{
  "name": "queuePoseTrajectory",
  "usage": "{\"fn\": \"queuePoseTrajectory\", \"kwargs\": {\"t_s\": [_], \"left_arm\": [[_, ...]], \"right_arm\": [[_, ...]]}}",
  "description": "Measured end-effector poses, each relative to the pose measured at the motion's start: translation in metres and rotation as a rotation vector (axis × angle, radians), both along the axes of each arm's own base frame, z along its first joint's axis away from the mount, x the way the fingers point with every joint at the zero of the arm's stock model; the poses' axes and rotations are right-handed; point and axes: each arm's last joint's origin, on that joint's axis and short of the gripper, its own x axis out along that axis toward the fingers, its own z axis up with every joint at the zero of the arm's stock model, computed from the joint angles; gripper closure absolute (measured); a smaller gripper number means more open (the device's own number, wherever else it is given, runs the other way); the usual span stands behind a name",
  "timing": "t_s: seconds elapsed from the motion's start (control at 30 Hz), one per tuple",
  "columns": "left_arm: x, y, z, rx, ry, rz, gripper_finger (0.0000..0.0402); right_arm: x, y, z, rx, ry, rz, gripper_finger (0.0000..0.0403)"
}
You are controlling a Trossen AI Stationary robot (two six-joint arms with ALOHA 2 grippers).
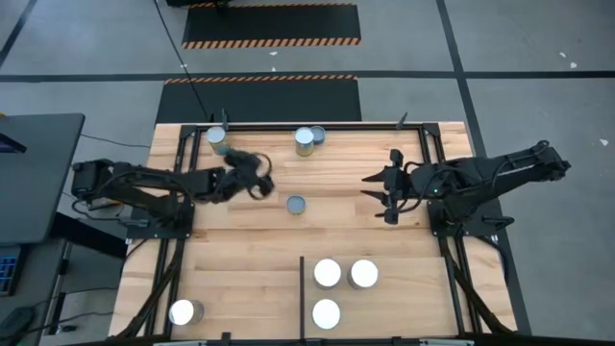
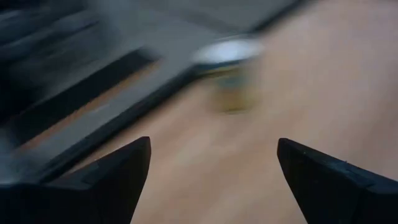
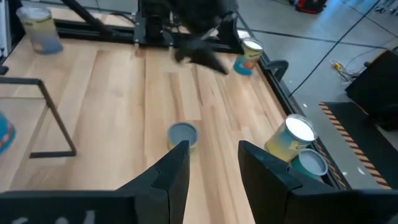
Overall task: Pick and place cans onto a shelf
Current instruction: Put the canned tomatoes aligned with the other canned tomatoes on the shelf
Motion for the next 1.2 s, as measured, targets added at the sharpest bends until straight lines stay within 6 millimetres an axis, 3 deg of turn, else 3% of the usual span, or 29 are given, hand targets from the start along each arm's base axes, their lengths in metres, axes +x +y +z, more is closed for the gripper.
{"fn": "queuePoseTrajectory", "kwargs": {"t_s": [0.17,0.27,0.53,0.7,0.93,1.2], "left_arm": [[-0.015,0.038,-0.001,-0.061,-0.087,0.292,0.0045],[-0.021,0.058,-0.012,-0.051,-0.005,0.382,0.0045],[-0.037,0.088,-0.02,0.006,-0.017,0.64,0.0045],[-0.045,0.104,-0.013,-0.05,0.014,0.661,0.0052],[-0.038,0.125,0.001,-0.143,0.134,0.66,0.009],[-0.028,0.143,-0.011,-0.2,0.327,0.694,0.011]], "right_arm": [[0.002,0.0,0.001,-0.03,-0.006,0.013,0.0258],[0.006,0.0,0.001,-0.029,-0.011,0.021,0.0258],[0.02,0.001,-0.006,-0.036,0.003,0.027,0.0258],[0.022,0.001,-0.005,-0.059,-0.011,0.041,0.0259],[0.023,0.001,-0.004,-0.06,-0.019,0.039,0.0259],[0.023,-0.001,-0.004,-0.043,-0.024,0.024,0.0259]]}}
